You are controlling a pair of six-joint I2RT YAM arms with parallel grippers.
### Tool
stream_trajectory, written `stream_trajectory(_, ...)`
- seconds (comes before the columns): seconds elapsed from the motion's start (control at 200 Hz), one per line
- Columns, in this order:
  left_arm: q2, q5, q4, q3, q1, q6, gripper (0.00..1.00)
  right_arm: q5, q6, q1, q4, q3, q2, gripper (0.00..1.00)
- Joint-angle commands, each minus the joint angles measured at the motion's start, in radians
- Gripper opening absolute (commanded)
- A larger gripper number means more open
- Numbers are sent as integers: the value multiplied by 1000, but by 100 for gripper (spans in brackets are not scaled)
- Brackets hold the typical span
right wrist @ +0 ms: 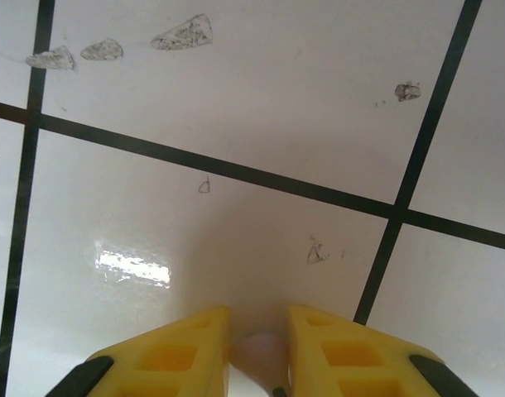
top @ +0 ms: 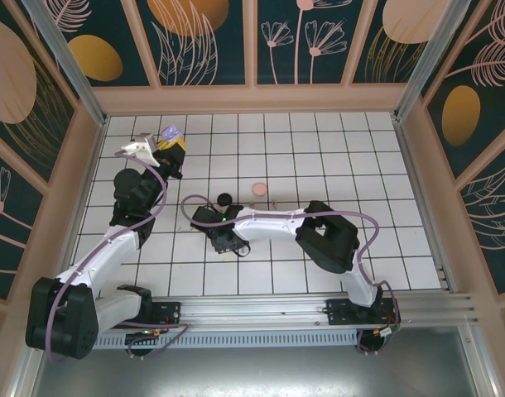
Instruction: Insert the wireless bluetooth earbuds into the charging case
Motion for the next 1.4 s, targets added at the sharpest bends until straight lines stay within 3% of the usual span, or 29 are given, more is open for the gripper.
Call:
stream_trajectory(0.0,-1,21,54,3,7,-17,0,12,7,6,-64,-40,-24,22)
stream_trajectory(0.41,-4,72,57,9,8,-14,0,44,-18,-43,-7,-43,-168,18)
stream_trajectory(0.576,-3,162,76,9,7,27,0,42,-48,-107,38,-52,-272,18)
stream_trajectory(0.881,31,367,289,-54,0,77,0,-20,-149,-277,113,-62,-470,18)
stream_trajectory(1.031,56,377,436,-127,-50,148,0,-39,-209,-349,151,-60,-555,18)
stream_trajectory(1.206,65,394,423,-147,-152,330,0,-68,-276,-393,222,-52,-640,18)
stream_trajectory(1.391,80,377,439,-151,-216,417,0,-134,-344,-397,312,-45,-706,18)
